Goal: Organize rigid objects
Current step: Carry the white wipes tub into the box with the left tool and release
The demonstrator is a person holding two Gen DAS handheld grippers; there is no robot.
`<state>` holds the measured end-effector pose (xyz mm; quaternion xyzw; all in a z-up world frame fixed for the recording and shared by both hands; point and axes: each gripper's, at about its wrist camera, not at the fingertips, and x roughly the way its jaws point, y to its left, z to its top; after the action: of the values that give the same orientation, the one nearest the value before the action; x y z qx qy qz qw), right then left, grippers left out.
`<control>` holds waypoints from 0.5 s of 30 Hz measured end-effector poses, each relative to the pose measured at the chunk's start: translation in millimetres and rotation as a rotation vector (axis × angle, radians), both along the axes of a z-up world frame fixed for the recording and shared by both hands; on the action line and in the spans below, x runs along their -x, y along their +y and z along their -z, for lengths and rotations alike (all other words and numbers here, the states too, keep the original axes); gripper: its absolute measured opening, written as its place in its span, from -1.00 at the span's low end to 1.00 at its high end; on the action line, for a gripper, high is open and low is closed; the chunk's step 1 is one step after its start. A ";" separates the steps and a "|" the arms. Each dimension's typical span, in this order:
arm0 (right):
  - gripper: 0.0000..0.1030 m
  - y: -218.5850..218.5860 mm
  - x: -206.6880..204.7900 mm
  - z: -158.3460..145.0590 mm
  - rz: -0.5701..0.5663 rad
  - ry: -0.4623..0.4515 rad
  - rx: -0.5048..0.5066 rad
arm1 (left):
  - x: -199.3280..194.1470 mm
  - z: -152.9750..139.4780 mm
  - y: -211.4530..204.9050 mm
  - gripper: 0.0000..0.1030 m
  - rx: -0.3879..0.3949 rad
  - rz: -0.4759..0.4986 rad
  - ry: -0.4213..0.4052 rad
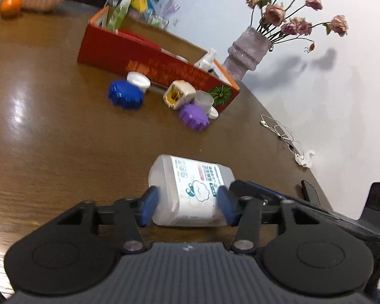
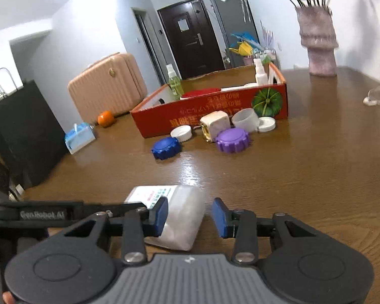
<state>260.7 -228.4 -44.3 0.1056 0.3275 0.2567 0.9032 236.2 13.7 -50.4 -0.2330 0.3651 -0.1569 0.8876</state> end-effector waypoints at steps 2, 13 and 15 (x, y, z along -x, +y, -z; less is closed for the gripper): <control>-0.58 -4.2 -8.7 3.7 -0.017 0.055 -0.083 | -3.9 3.2 0.9 -0.17 0.031 0.001 0.012; -0.64 5.3 -116.6 -77.2 0.054 -0.170 -0.052 | -108.3 -78.7 -7.4 -0.28 -0.009 -0.032 -0.170; -0.64 8.7 -155.5 -82.6 0.062 -0.167 -0.052 | -152.5 -85.7 -4.7 -0.30 -0.001 -0.041 -0.153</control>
<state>416.3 -219.6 38.3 0.1174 0.2407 0.2448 0.9318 388.8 8.9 35.3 -0.2274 0.2916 -0.1557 0.9160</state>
